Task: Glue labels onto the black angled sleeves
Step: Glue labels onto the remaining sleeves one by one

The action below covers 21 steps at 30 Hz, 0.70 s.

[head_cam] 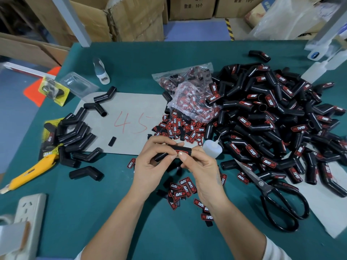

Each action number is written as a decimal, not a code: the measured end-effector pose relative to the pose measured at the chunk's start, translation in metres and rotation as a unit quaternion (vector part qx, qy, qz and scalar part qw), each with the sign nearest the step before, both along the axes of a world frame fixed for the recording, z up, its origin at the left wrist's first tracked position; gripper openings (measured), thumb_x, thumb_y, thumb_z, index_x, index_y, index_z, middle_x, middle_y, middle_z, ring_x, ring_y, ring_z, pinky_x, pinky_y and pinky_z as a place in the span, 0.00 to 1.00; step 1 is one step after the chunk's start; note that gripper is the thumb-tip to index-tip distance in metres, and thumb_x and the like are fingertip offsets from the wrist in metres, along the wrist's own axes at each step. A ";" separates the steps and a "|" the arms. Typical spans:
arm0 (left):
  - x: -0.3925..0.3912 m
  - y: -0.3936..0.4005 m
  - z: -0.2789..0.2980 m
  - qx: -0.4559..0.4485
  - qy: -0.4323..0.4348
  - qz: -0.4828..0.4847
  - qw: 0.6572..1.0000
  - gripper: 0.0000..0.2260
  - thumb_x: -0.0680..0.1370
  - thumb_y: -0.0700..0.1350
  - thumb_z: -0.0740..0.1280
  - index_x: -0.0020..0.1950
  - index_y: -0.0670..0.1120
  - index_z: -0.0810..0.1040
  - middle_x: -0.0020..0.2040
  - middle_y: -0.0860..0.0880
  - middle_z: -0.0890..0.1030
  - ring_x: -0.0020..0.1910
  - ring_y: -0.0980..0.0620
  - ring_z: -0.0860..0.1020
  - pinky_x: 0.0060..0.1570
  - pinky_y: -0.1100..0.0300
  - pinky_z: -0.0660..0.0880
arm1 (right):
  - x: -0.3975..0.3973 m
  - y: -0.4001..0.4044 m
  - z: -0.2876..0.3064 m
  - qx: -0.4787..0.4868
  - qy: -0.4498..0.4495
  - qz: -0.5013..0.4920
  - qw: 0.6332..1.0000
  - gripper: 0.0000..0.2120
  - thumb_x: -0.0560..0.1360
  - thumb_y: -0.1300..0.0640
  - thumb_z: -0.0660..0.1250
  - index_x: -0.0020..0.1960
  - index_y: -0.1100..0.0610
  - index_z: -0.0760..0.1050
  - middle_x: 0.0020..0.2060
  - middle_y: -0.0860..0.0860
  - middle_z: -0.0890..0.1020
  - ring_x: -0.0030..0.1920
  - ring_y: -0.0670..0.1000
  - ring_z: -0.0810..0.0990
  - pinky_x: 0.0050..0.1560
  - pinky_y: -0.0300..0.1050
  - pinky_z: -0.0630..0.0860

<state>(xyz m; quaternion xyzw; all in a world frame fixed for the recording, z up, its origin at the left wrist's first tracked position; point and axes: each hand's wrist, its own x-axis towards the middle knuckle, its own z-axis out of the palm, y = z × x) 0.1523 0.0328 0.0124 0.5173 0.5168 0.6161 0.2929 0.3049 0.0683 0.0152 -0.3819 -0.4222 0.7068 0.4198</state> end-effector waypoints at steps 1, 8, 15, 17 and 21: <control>-0.001 0.000 0.000 0.002 0.024 0.001 1.000 0.06 0.79 0.41 0.72 0.50 0.53 0.85 0.57 0.52 0.80 0.58 0.49 0.81 0.60 0.59 0.75 | 0.000 0.000 0.000 0.002 -0.001 0.002 1.000 0.06 0.76 0.57 0.74 0.50 0.53 0.89 0.43 0.48 0.78 0.45 0.45 0.78 0.50 0.38 0.76; -0.006 -0.001 -0.001 0.016 0.098 0.014 0.995 0.05 0.79 0.39 0.73 0.52 0.49 0.86 0.57 0.49 0.80 0.57 0.49 0.81 0.60 0.60 0.75 | 0.002 0.000 0.001 0.001 -0.018 0.012 1.000 0.09 0.76 0.50 0.74 0.50 0.54 0.88 0.43 0.50 0.77 0.43 0.46 0.75 0.49 0.42 0.75; -0.006 0.001 -0.002 0.026 0.115 0.013 0.993 0.06 0.79 0.39 0.73 0.53 0.48 0.87 0.57 0.49 0.80 0.56 0.46 0.81 0.60 0.57 0.75 | 0.002 0.000 -0.001 0.013 -0.023 0.013 1.000 0.10 0.75 0.47 0.72 0.49 0.52 0.87 0.38 0.44 0.75 0.40 0.43 0.74 0.51 0.47 0.74; -0.006 0.000 -0.003 0.026 0.114 0.010 0.993 0.06 0.79 0.39 0.73 0.54 0.47 0.87 0.57 0.48 0.80 0.56 0.44 0.81 0.60 0.55 0.76 | 0.002 0.000 -0.002 0.017 -0.024 0.010 1.000 0.11 0.76 0.46 0.72 0.48 0.52 0.87 0.37 0.41 0.74 0.39 0.43 0.73 0.52 0.49 0.74; -0.004 -0.001 -0.004 0.025 0.117 0.009 0.993 0.06 0.80 0.39 0.73 0.54 0.44 0.88 0.57 0.47 0.80 0.55 0.43 0.82 0.58 0.54 0.77 | 0.003 0.000 -0.004 0.024 -0.027 0.007 0.999 0.13 0.77 0.45 0.71 0.50 0.53 0.87 0.37 0.41 0.74 0.40 0.42 0.73 0.52 0.49 0.74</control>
